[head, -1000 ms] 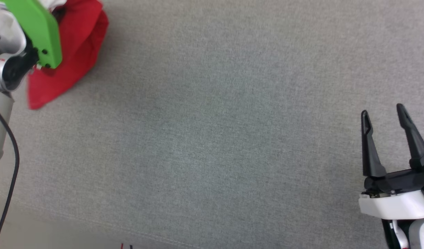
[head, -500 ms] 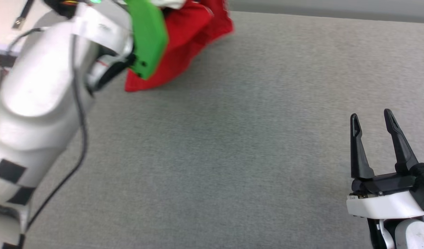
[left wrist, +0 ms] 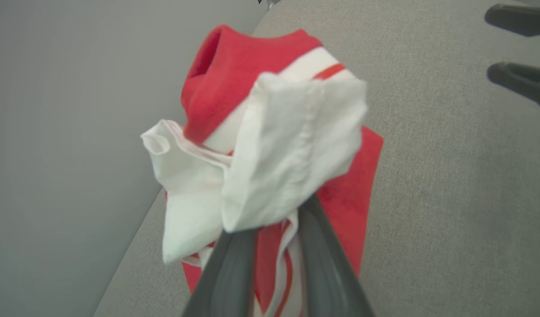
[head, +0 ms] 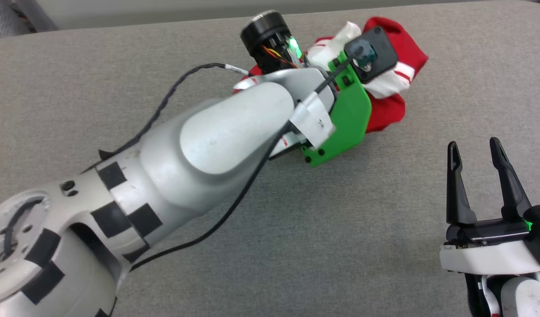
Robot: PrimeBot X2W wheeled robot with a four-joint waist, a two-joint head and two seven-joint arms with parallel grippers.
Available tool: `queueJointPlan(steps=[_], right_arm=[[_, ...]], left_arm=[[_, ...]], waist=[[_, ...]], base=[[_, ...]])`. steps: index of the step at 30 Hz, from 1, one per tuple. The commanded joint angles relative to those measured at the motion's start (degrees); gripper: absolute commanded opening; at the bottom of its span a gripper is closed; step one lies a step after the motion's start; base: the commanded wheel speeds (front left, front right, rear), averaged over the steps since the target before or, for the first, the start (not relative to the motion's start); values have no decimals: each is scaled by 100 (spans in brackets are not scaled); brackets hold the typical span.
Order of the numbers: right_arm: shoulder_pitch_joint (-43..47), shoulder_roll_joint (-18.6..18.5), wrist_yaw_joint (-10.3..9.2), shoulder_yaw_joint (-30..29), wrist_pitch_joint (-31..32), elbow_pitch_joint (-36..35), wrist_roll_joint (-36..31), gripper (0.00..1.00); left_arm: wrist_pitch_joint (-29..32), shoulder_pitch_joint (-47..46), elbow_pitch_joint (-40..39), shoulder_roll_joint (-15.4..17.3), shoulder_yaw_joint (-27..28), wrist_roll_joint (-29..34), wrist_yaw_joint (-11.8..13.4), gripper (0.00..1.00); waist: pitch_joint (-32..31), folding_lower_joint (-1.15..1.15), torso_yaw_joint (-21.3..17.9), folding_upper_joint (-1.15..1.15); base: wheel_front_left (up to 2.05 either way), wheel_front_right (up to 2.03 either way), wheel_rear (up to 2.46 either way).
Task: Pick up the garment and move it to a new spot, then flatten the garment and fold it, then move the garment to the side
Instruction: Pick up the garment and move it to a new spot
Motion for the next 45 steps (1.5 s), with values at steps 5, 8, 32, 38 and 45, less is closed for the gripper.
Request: queueJointPlan(steps=[5,8,32,38,45], right_arm=[[-169,34,-4,9,-51,25,124,100],[-224,36,-4,-11,-51,31,190,100],[303,38,-4,-111,-51,156,87,100],[547,38,-4,-105,-51,154,80,100],[750,38,-4,-112,-51,173,73,100]], left_arm=[[263,776,122,-383,-153,238,-10,0],[691,1465,-1,-418,-156,648,-10,0],[-2042,2423,504,-292,387,809,373,100],[-2810,3007,359,146,835,663,970,100],[-3651,3843,139,817,1709,648,2049,100]], waist=[[284,1,-462,0],[356,1,-539,0],[-611,1,29,0],[-921,1,212,0],[-1199,1,338,0]], base=[[0,0,0],[0,0,0],[0,0,0],[0,0,0],[0,0,0]])
